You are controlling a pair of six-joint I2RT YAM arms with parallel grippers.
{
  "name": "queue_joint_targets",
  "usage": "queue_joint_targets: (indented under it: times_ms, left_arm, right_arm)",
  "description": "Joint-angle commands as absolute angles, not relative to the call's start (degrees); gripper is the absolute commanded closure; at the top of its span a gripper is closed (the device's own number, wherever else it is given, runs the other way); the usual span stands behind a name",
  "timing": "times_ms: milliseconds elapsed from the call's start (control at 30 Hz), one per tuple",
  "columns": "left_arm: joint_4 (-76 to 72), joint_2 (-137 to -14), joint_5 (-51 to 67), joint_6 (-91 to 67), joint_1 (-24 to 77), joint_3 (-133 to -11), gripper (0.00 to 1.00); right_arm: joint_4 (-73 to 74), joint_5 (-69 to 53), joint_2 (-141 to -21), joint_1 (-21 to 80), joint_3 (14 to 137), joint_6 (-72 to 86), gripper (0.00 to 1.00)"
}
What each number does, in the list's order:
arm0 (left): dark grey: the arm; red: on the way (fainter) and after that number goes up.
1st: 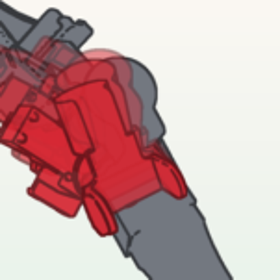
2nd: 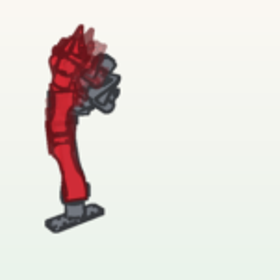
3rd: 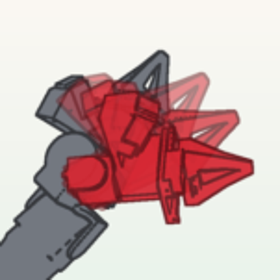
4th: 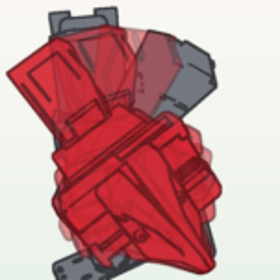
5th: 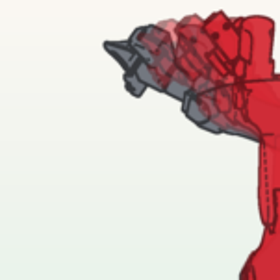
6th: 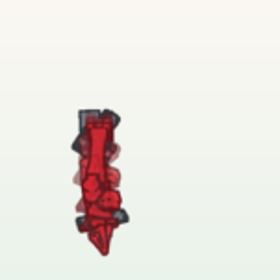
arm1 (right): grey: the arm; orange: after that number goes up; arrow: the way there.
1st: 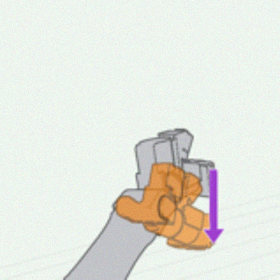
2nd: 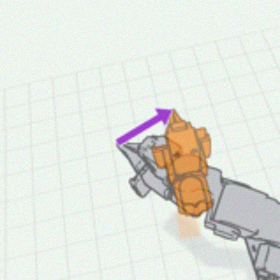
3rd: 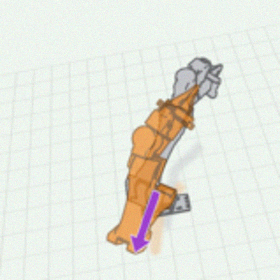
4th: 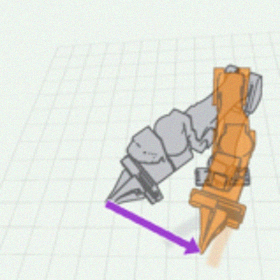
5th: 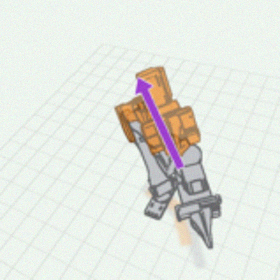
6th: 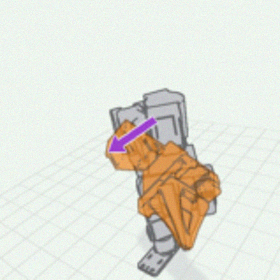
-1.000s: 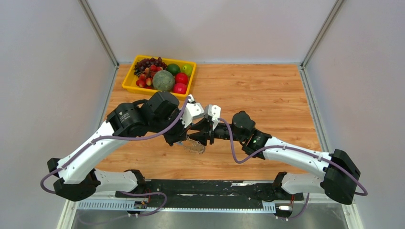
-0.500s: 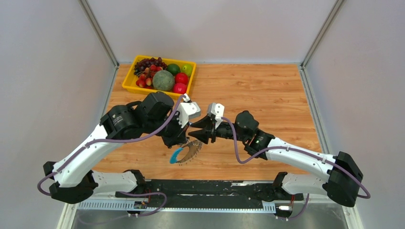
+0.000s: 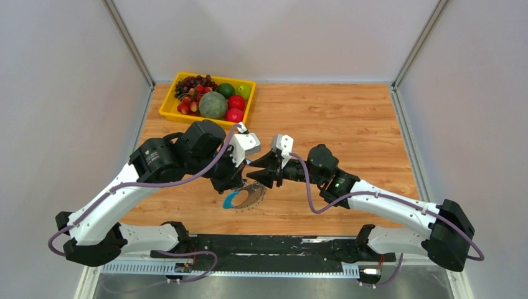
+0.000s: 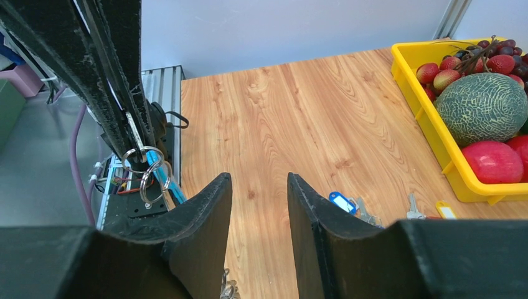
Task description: Remove the keys from the keyring
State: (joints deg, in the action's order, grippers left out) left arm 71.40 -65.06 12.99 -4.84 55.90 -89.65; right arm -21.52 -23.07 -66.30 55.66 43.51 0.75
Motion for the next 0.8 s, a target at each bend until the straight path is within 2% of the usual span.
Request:
queue_joint_targets:
  times_ms: [0,400,767]
  left_arm:
    - [69.59,-64.8,12.88,-5.62,56.11,-91.21,1.0]
    - [69.79,-65.5,12.33,-6.0,56.07,-91.9,1.0]
    - [70.34,-64.39,8.74,-5.93,56.1,-92.64,1.0]
  right_arm:
    - [-21.18,-24.24,-63.97,55.15,44.11,0.35,0.57]
    - [-19.62,-22.72,-62.78,55.05,44.26,0.35,0.57]
    - [-16.53,-26.27,-62.77,55.05,45.42,-1.71,0.57]
